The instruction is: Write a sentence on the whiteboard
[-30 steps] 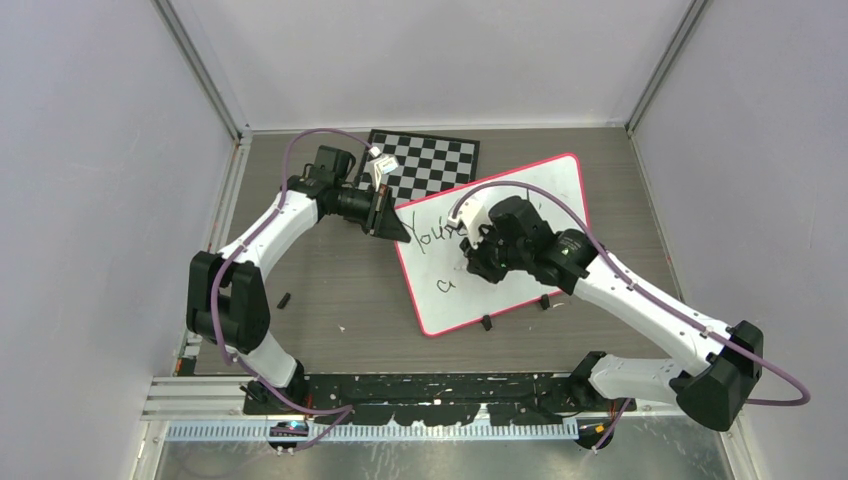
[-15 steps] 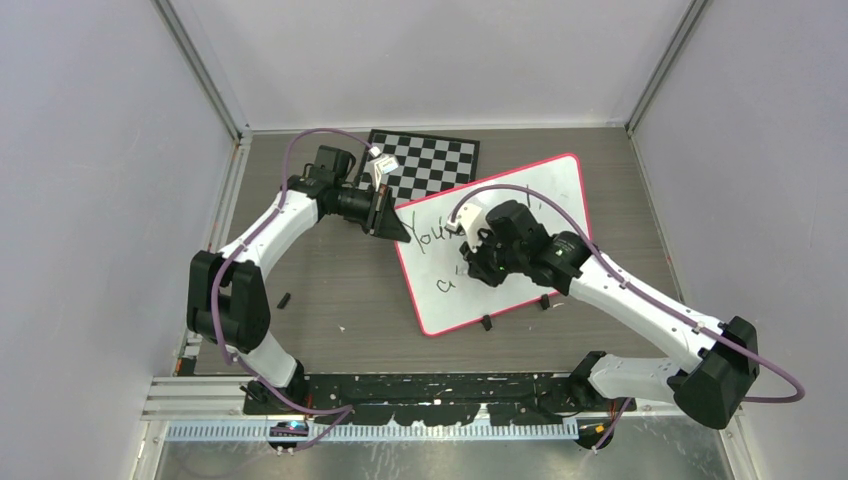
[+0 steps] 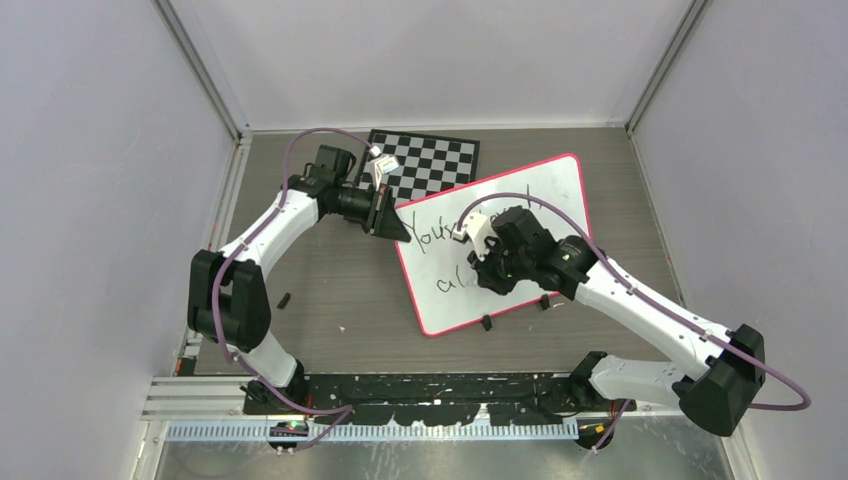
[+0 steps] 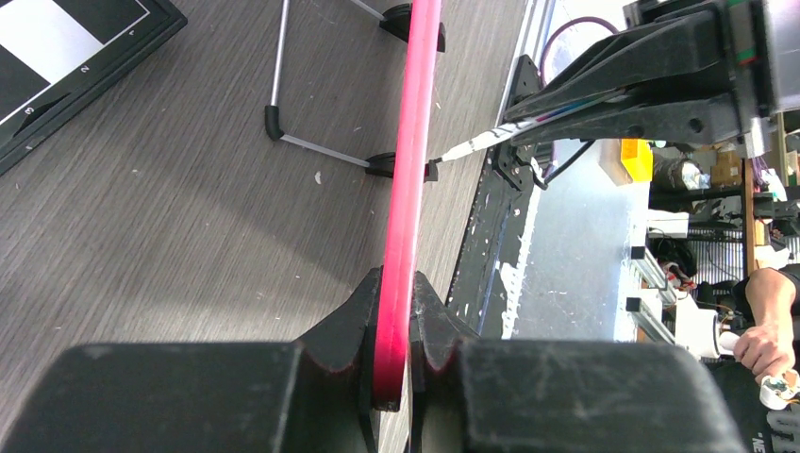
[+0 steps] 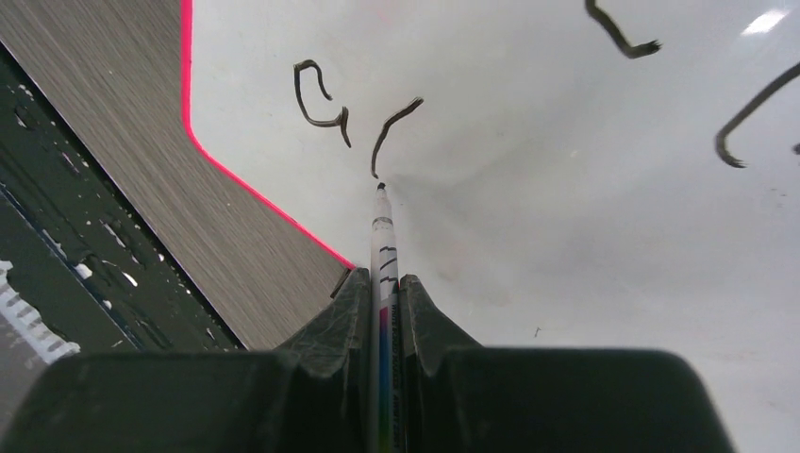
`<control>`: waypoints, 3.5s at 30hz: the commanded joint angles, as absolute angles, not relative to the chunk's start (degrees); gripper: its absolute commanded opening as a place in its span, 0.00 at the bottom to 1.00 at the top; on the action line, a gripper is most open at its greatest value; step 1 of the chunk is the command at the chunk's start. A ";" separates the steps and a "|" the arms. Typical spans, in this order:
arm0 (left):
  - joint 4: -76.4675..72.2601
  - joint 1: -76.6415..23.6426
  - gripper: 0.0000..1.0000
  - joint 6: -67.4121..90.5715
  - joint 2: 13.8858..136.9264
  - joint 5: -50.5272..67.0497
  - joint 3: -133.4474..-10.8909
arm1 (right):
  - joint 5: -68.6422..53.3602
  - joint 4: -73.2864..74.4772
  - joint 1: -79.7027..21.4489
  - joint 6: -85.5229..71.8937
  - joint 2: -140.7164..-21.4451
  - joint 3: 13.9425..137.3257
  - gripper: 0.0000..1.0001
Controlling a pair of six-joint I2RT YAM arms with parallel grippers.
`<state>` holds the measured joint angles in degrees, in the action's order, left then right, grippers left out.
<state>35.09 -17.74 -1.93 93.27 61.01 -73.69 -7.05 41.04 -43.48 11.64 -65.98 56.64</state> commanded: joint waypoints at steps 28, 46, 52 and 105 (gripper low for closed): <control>36.14 -18.31 0.00 -3.39 94.85 57.65 -74.94 | -2.83 38.57 -41.10 12.86 -63.70 55.83 0.00; 36.91 -18.36 0.00 -3.96 94.86 57.22 -75.35 | -5.77 39.22 -38.37 12.44 -64.73 56.23 0.00; 37.08 -18.31 0.00 -3.95 94.94 57.19 -75.46 | -5.99 40.74 -38.34 12.86 -63.45 54.25 0.00; 35.77 -18.37 0.00 -3.23 96.28 57.22 -75.94 | -4.99 40.62 -34.44 12.32 -65.99 56.51 0.00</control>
